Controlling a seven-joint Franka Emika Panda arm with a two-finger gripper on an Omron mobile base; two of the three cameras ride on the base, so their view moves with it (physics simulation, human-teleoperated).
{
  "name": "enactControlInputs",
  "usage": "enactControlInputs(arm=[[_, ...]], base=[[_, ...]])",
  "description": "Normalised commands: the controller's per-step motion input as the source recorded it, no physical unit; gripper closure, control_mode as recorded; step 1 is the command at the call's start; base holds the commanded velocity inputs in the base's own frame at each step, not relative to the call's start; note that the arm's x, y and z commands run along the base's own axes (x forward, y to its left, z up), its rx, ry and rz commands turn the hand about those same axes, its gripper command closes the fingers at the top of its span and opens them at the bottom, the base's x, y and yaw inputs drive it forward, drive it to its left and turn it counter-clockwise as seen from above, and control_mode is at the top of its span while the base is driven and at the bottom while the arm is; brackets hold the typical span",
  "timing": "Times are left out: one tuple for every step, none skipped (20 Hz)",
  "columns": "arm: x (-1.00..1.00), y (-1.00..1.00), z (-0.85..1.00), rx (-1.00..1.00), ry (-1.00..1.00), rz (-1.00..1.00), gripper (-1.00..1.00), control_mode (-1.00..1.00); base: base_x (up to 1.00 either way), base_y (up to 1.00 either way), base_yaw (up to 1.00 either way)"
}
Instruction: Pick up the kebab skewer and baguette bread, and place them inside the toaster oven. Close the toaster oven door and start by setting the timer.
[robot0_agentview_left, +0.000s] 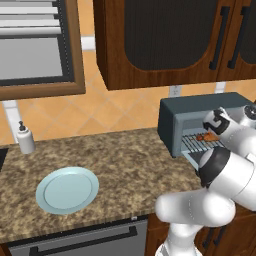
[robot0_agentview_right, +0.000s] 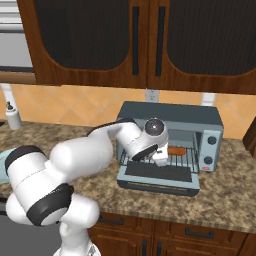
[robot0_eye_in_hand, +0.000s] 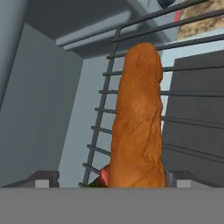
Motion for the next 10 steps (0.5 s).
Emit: enactControlInputs(arm=[[-0.31,-0.34,0.04,0.00,0.00,0.00,-1.00,-1.00],[-0.31,-0.39,0.12,0.00,0.00,0.00,-1.00,-1.00],[-0.31,-0.50,0.17,0.00,0.00,0.00,-1.00,-1.00],[-0.31,-0.56,0.10,0.00,0.00,0.00,-1.00,-1.00],[-0.23,-0.46,0.11,0.00,0.01,0.00,-1.00,-1.00],[-0.31,-0.50,0.16,0.00,0.00,0.00,-1.00,-1.00],[-0.34,-0.09,0.08,-0.06,0.00,0.06,-1.00,-1.00],[-0.35,-0.09,0.13,-0.06,0.00,0.15,-1.00,-1.00],[-0.49,-0.05,0.04,-0.08,-0.01,0.22,-1.00,-1.00],[-0.61,0.00,0.00,-0.13,-0.07,0.34,-1.00,-1.00]], base=[[0.00,0.00,0.00],[0.00,0.00,0.00],[0.00,0.00,0.00],[0.00,0.00,0.00],[0.00,0.00,0.00],[0.00,0.00,0.00],[0.00,0.00,0.00],[0.00,0.00,0.00],[0.00,0.00,0.00],[0.00,0.00,0.00]])
